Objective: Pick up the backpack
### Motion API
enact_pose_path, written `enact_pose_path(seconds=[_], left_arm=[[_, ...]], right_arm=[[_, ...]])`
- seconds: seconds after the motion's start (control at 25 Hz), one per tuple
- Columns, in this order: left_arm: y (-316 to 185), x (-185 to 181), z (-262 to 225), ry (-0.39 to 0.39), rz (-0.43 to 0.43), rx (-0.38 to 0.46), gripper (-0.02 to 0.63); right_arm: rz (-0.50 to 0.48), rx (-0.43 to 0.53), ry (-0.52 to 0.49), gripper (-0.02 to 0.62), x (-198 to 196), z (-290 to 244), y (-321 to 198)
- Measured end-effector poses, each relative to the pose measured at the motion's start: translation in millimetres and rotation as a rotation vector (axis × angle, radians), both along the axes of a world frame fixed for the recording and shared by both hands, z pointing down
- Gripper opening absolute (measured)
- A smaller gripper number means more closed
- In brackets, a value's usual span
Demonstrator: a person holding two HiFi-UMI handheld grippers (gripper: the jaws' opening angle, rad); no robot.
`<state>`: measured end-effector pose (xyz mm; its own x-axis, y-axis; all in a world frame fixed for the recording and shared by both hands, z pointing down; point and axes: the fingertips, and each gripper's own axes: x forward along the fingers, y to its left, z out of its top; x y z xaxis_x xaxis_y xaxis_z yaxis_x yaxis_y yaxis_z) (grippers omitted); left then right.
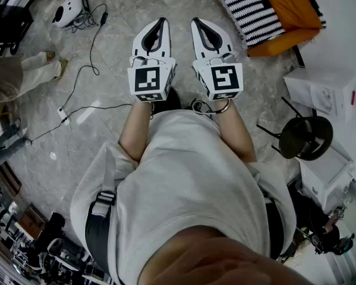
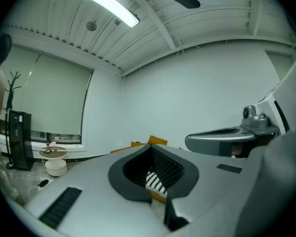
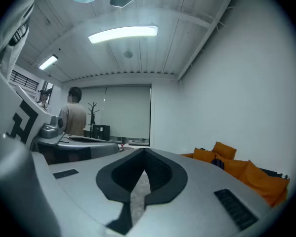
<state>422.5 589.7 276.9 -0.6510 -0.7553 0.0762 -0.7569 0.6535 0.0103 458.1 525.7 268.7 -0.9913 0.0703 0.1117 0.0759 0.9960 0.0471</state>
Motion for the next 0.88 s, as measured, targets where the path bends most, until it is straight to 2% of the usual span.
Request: enact_pose_path(seconds=[0.24, 0.48, 0.88], left_arm=[[11.7, -32.9, 3.3, 0.001, -0.011, -0.006, 0.012], [31.1, -78.7, 20.8, 0.051, 0.000, 0.005, 0.012], [31.7, -138.1, 19.6, 0.032, 0.109, -0.027, 0.011]], right_arm=[[-0.024, 0.015, -0.004, 0.038, -31.1, 0.9, 14.2], [0.002, 0.040, 0.031, 0.038, -69.0, 17.0, 24.2], [0.078, 0.010, -0.004, 0.038, -129.8, 4.8, 25.5]])
